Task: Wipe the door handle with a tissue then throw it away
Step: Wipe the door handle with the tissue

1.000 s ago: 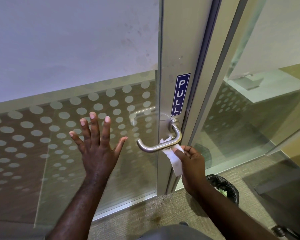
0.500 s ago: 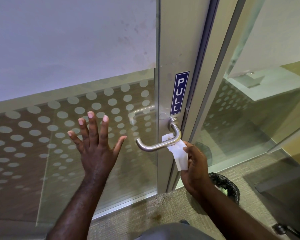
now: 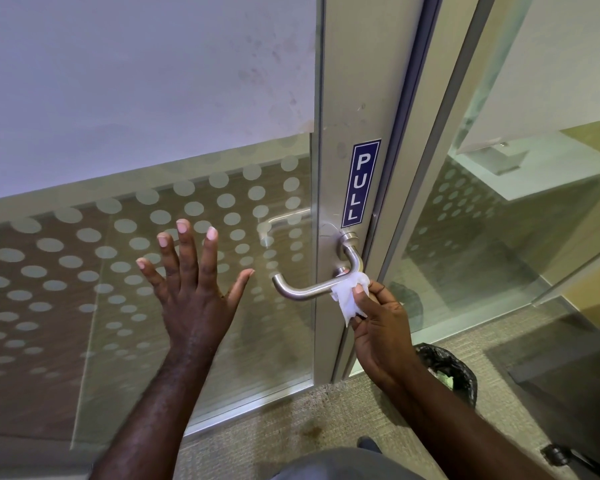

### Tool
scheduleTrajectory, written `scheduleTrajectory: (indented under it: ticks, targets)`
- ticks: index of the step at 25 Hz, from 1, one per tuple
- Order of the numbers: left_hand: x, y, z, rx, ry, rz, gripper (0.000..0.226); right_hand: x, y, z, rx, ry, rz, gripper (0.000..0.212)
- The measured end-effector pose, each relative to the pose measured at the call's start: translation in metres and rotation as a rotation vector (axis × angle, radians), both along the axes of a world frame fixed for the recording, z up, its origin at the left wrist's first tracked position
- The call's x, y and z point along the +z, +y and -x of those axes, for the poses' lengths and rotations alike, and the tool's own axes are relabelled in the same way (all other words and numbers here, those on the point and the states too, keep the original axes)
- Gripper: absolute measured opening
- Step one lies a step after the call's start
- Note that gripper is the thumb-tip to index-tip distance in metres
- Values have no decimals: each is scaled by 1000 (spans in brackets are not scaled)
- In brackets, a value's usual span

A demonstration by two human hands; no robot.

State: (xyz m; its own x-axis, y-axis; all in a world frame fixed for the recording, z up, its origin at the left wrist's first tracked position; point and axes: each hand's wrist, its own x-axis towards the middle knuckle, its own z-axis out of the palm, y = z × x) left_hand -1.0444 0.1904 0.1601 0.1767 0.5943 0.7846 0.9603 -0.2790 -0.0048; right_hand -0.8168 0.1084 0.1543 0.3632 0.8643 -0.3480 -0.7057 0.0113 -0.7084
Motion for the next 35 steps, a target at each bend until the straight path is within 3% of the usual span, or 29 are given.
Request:
scheduleTrajectory:
  ticks: [4,6,8,11,15,17,20,29,35]
  targets:
    - [0,1,1,-4,1,-9,106,0,4,-4,-107,56,-12,30]
    - [0,1,1,-5,2,-13,106,1,11,-13,-135,34,2,21]
    - [0,1,0,-10,0,-10,106,6,18,-21,-51,-24,-42,12]
    - [0,1,1,-16,-5,-8,106,2,23,-23,132,-91,-131,22]
    - [1,1,1,-17,-1,-13,107,-12,13,-9,-70,-147,9,31]
    - [1,1,1,-13,3,-13,109,-8,4,6,-136,-189,39,25]
    - [1,1,2,-21,6,-8,110,3,-7,35,-150,-228,68,9]
    - [-1,1,3,-39,5,-2,110,5,-7,84,-251,-312,90,3]
    - [-1,2,3,-60,-7,1,105,6,-5,114,-164,-310,91,8]
